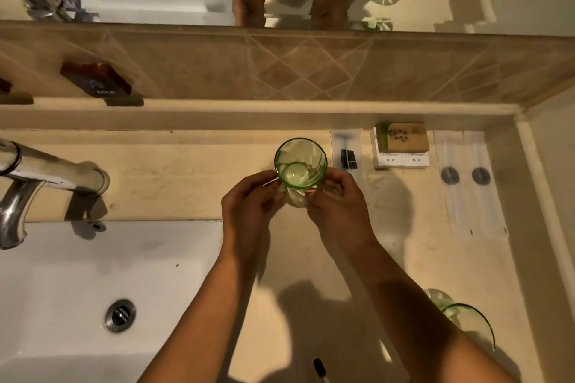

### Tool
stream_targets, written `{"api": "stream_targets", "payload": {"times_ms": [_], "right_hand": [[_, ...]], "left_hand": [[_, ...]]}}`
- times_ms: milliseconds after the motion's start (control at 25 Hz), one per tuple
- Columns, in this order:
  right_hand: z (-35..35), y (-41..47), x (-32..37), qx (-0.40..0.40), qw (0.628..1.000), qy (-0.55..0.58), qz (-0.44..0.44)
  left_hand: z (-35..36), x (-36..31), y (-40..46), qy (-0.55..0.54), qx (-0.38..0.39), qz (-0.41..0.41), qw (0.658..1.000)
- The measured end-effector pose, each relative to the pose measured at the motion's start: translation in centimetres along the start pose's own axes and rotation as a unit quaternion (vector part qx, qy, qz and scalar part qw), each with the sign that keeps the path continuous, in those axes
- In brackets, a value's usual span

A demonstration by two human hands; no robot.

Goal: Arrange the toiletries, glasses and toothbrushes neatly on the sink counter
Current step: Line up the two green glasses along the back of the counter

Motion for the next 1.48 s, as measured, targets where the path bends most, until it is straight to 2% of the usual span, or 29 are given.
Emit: {"api": "stream_targets", "payload": {"times_ms": [400,880,1120,1280,1400,1480], "right_hand": [[1.6,2.5,2.7,0.005,1.0,0.025,-0.006],[1.6,1.2,3.7,0.013,0.999,0.034,-0.005],[-1.6,-5.6,1.7,-0.007,0.998,-0.068,-0.006],[-6.6,-13.4,1.9,-0.013,0.974,-0.202,-0.104],[-13.1,-17.6,3.7,-0.099,0.935,-0.273,-0.203],[-18.6,-19.3,3.9,-0.176,0.923,-0.249,-0.232]], "left_hand": [[2.3,-1.0,2.7,-0.007,0.026,-0.014,1.0],[2.4,-0.7,2.6,-0.025,0.027,-0.025,0.999],[1.4,1.2,-2.5,0.016,0.037,-0.049,0.998],[1.3,4.2,-9.1,0.102,0.088,-0.071,0.988],[2.3,6.7,-14.1,0.136,0.141,-0.081,0.977],[3.4,8.2,-16.9,0.157,0.178,-0.069,0.969]]}}
Point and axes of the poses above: each hand's wrist, its own y-axis towards the middle knuckle, its own z-axis out of the palm, x = y × z, the point moved 7 cm from there along y, towards the middle knuckle, and after that the axes turned 6 degrees about z, right-handed, at the moved point
